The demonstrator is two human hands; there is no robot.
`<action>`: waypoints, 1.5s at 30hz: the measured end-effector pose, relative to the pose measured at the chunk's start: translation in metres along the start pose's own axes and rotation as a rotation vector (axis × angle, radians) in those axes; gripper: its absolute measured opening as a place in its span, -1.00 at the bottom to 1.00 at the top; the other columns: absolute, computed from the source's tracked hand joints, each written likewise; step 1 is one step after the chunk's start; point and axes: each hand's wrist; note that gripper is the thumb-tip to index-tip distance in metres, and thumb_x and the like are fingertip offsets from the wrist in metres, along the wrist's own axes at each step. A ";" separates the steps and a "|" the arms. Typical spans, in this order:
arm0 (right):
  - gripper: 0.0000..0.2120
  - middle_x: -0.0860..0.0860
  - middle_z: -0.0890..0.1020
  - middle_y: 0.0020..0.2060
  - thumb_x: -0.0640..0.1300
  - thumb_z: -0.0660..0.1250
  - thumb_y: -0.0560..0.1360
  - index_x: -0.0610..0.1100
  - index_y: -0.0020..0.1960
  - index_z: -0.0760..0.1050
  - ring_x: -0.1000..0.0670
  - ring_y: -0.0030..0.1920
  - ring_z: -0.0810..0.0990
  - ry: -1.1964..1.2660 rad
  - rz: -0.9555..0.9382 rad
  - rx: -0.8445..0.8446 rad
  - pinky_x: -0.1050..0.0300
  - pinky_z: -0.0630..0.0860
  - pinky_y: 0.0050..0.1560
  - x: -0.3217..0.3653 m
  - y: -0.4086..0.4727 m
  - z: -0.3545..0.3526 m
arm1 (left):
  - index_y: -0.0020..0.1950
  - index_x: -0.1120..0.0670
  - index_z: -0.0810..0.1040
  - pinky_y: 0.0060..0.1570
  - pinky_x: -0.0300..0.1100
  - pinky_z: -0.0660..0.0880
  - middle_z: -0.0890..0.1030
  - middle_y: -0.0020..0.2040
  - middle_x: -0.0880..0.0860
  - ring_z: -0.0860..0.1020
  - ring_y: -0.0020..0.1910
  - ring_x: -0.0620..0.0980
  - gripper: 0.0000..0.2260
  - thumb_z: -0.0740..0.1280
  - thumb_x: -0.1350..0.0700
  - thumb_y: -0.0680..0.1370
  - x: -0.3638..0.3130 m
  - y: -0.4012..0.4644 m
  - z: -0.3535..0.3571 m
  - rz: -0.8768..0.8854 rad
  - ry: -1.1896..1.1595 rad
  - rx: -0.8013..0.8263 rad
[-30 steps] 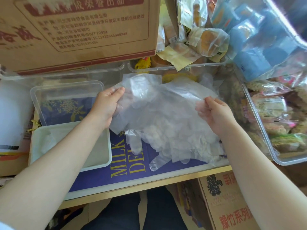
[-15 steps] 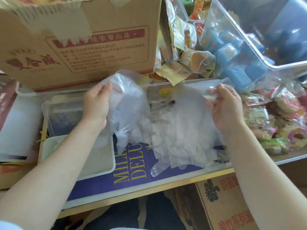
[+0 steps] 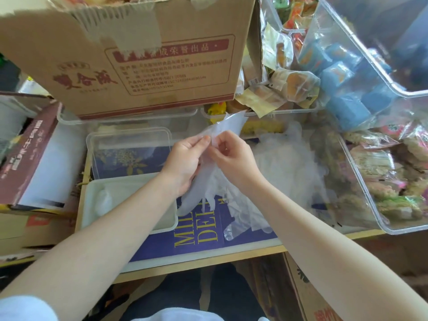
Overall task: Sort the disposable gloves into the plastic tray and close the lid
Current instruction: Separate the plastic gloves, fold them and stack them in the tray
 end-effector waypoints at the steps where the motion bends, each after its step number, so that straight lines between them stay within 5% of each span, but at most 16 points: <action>1: -0.81 0.14 0.50 -0.40 -0.18 0.35 0.47 -0.05 -0.28 0.40 0.15 -0.39 0.43 -0.003 0.010 -0.002 0.19 0.39 -0.28 -0.001 -0.002 0.001 | -0.14 0.10 0.63 -0.01 -0.18 0.52 0.68 -0.20 0.04 0.60 -0.16 -0.03 -0.75 0.19 0.22 0.60 0.001 0.000 -0.001 -0.001 -0.008 0.002; 6: -0.94 0.00 0.58 -0.37 -0.21 0.29 0.43 -0.10 -0.13 0.52 0.02 -0.37 0.52 0.181 0.075 0.068 0.05 0.50 -0.23 0.001 -0.009 0.000 | -0.03 0.14 0.60 -0.14 -0.16 0.52 0.64 -0.09 0.15 0.58 -0.09 0.05 -0.75 0.14 0.13 0.63 0.004 -0.006 -0.001 0.010 -0.048 0.059; 8: -0.67 -0.09 0.61 -0.30 -0.25 0.17 0.34 -0.25 0.05 0.54 -0.02 -0.31 0.55 0.350 0.126 0.149 0.12 0.53 -0.23 0.003 -0.011 -0.005 | 0.01 0.15 0.55 -0.18 -0.23 0.51 0.65 -0.16 0.06 0.60 -0.17 -0.06 -0.73 0.14 0.03 0.60 0.002 -0.009 -0.002 0.011 -0.072 0.135; 10: -0.51 -0.17 0.61 -0.20 -0.27 0.07 0.29 -0.33 0.17 0.48 -0.06 -0.23 0.59 0.459 0.142 0.236 0.16 0.58 -0.16 0.003 -0.012 -0.013 | 0.07 0.19 0.53 -0.14 -0.24 0.52 0.66 -0.12 0.07 0.61 -0.13 -0.06 -0.78 0.18 0.09 0.58 0.001 -0.010 -0.003 0.021 -0.089 0.217; 13: -0.62 -0.14 0.63 -0.16 -0.34 0.07 0.39 -0.25 0.14 0.47 -0.06 -0.17 0.63 0.519 0.172 0.325 0.12 0.58 -0.05 0.005 -0.016 -0.026 | 0.15 0.17 0.54 0.05 -0.16 0.53 0.65 0.01 0.12 0.61 -0.01 0.01 -0.79 0.15 0.24 0.61 -0.001 -0.008 -0.006 0.020 0.028 0.178; 17: -0.85 0.05 0.55 -0.22 -0.27 0.30 0.49 -0.04 -0.04 0.44 0.08 -0.27 0.52 0.127 -0.030 -0.259 0.18 0.49 -0.20 -0.011 -0.011 -0.052 | 0.15 0.16 0.55 0.07 -0.14 0.47 0.65 -0.02 0.04 0.60 -0.06 -0.02 -0.79 0.15 0.21 0.62 -0.008 -0.007 -0.012 -0.013 0.078 0.122; 19: -0.57 0.06 0.50 0.04 -0.11 0.45 0.42 -0.04 0.22 0.36 0.13 -0.02 0.48 0.084 0.021 -0.315 0.30 0.43 -0.04 -0.022 -0.005 -0.068 | 0.08 0.13 0.57 0.02 -0.14 0.44 0.65 -0.05 0.02 0.56 -0.04 0.00 -0.81 0.19 0.17 0.60 -0.014 -0.008 -0.016 -0.001 0.151 0.209; 22: -0.05 -0.02 0.38 0.35 0.07 0.56 0.24 0.00 0.48 0.12 0.02 0.31 0.40 0.331 0.186 0.002 0.17 0.44 0.22 -0.034 0.005 -0.083 | 0.01 0.15 0.59 0.05 -0.21 0.48 0.66 -0.06 0.00 0.59 -0.05 -0.06 -0.81 0.23 0.11 0.53 -0.022 -0.013 -0.020 0.035 0.197 0.401; 23: -0.04 -0.04 0.46 0.31 0.08 0.59 0.20 -0.03 0.46 0.18 -0.02 0.28 0.46 0.391 0.177 0.100 0.09 0.48 0.21 -0.038 0.008 -0.086 | -0.01 0.14 0.61 0.03 -0.25 0.51 0.66 -0.07 0.00 0.61 -0.07 -0.08 -0.82 0.24 0.12 0.53 -0.025 -0.015 -0.020 0.038 0.166 0.441; 25: -0.43 0.01 0.66 0.02 -0.07 0.51 0.28 -0.13 0.24 0.44 0.03 0.03 0.62 0.425 0.124 0.245 0.15 0.55 0.01 -0.037 0.008 -0.091 | -0.05 0.09 0.65 -0.04 -0.30 0.51 0.67 -0.11 -0.01 0.62 -0.11 -0.11 -0.80 0.23 0.14 0.52 -0.028 -0.017 -0.020 0.042 0.116 0.465; 27: -0.81 0.06 0.69 -0.23 -0.17 0.43 0.36 -0.16 -0.03 0.58 0.08 -0.19 0.64 0.355 0.079 0.305 0.24 0.54 -0.15 -0.032 0.006 -0.095 | -0.07 0.07 0.68 -0.06 -0.30 0.52 0.68 -0.12 -0.01 0.63 -0.13 -0.11 -0.77 0.21 0.15 0.51 -0.029 -0.016 -0.018 0.024 0.083 0.421; 29: -0.97 0.09 0.66 -0.36 -0.23 0.43 0.42 -0.17 -0.18 0.59 0.14 -0.31 0.61 0.287 0.093 0.315 0.30 0.51 -0.25 -0.032 0.005 -0.097 | -0.04 0.09 0.66 -0.16 -0.30 0.54 0.68 -0.13 0.00 0.63 -0.17 -0.12 -0.77 0.20 0.17 0.55 -0.024 -0.011 -0.020 -0.017 0.066 0.330; 32: -0.90 0.11 0.62 -0.43 -0.23 0.34 0.50 -0.17 -0.20 0.55 0.17 -0.40 0.56 0.196 0.159 0.285 0.33 0.49 -0.34 -0.037 0.003 -0.094 | 0.01 0.06 0.58 -0.34 -0.31 0.50 0.67 -0.16 -0.06 0.60 -0.26 -0.17 -0.84 0.21 0.19 0.57 -0.014 -0.010 -0.026 -0.132 0.214 0.252; 36: -0.88 0.02 0.56 -0.39 -0.19 0.27 0.55 -0.23 -0.12 0.49 0.12 -0.43 0.52 0.146 0.192 0.296 0.30 0.44 -0.40 -0.046 0.002 -0.097 | 0.12 0.13 0.56 -0.21 -0.33 0.54 0.66 -0.05 0.00 0.62 -0.16 -0.12 -0.83 0.30 0.17 0.54 0.005 -0.015 -0.037 -0.317 0.520 0.381; 40: -0.76 0.08 0.43 -0.49 -0.10 0.20 0.60 -0.11 -0.24 0.40 0.13 -0.52 0.38 0.245 0.344 0.214 0.29 0.28 -0.50 -0.066 0.007 -0.090 | 0.21 0.13 0.52 -0.06 -0.16 0.57 0.67 0.02 0.08 0.64 -0.04 0.06 -0.66 0.29 -0.03 0.52 0.027 -0.017 -0.038 -0.435 0.468 0.423; 45: -0.67 0.03 0.45 -0.34 0.21 0.22 0.52 -0.06 -0.18 0.44 0.03 -0.37 0.39 0.280 0.745 0.123 0.17 0.30 -0.32 -0.098 0.007 -0.078 | -0.25 0.09 0.39 -0.35 -0.18 0.35 0.49 -0.28 0.17 0.46 -0.36 0.03 -0.77 0.29 0.05 0.57 0.070 -0.003 -0.036 -0.327 0.660 0.014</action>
Point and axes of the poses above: each hand's wrist, its own y-axis towards the middle knuckle, its own z-axis out of the palm, x = y × z
